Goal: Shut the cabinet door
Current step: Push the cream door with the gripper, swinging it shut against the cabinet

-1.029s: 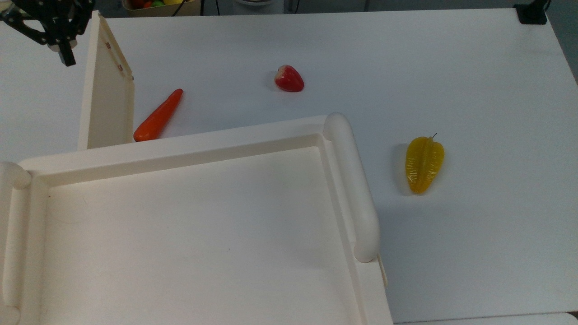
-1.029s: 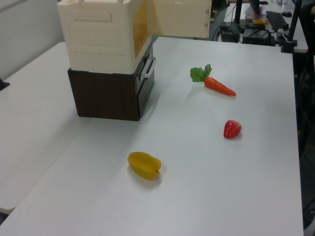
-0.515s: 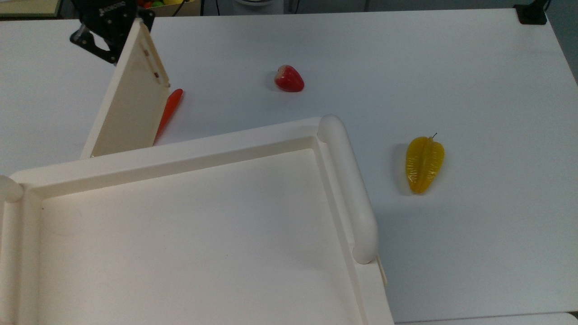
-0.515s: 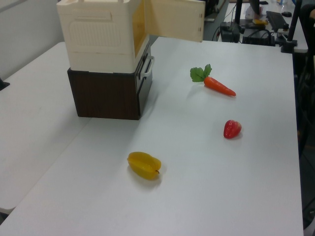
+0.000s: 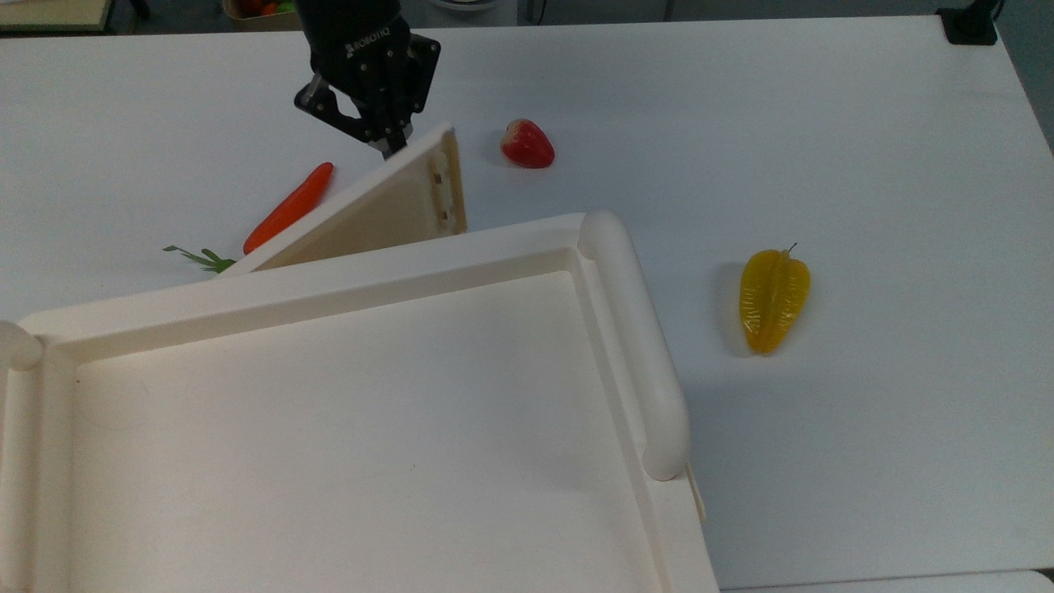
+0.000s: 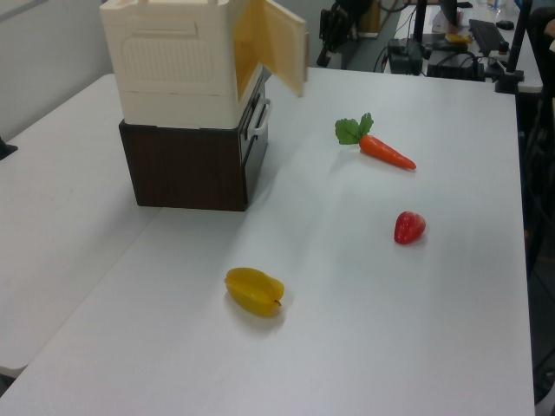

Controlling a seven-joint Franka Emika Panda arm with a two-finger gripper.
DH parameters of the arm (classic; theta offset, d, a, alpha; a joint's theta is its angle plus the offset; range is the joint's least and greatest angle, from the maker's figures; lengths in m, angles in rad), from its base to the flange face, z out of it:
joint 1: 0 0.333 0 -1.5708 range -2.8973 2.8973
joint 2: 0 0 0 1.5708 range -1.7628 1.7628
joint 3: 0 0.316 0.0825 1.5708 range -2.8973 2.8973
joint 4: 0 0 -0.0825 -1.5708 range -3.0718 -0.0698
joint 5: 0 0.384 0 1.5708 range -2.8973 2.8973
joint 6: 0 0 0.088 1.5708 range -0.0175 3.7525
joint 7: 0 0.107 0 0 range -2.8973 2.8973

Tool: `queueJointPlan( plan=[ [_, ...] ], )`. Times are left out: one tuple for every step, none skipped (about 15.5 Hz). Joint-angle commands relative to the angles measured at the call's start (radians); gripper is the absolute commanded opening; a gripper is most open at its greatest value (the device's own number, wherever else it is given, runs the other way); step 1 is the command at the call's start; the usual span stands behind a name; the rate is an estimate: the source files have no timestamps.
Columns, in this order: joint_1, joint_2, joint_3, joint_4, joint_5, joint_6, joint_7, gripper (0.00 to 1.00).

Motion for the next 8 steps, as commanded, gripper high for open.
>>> queueJointPlan(
  plan=[
    [0.027, 0.037, 0.019, 0.005, 0.009, 0.146, 0.092, 0.01],
    [0.030, 0.049, 0.032, 0.003, 0.003, 0.190, 0.132, 0.01],
    [0.032, 0.060, 0.039, 0.005, -0.002, 0.226, 0.178, 0.01],
    [0.033, 0.069, 0.042, 0.005, -0.002, 0.256, 0.214, 0.01],
    [0.033, 0.078, 0.042, 0.008, -0.002, 0.286, 0.238, 0.01],
    [0.035, 0.090, 0.042, 0.017, 0.000, 0.313, 0.269, 0.02],
    [0.039, 0.104, 0.047, 0.020, -0.003, 0.338, 0.309, 0.02],
    [0.050, 0.119, 0.050, 0.031, -0.003, 0.371, 0.352, 0.02]
  ],
)
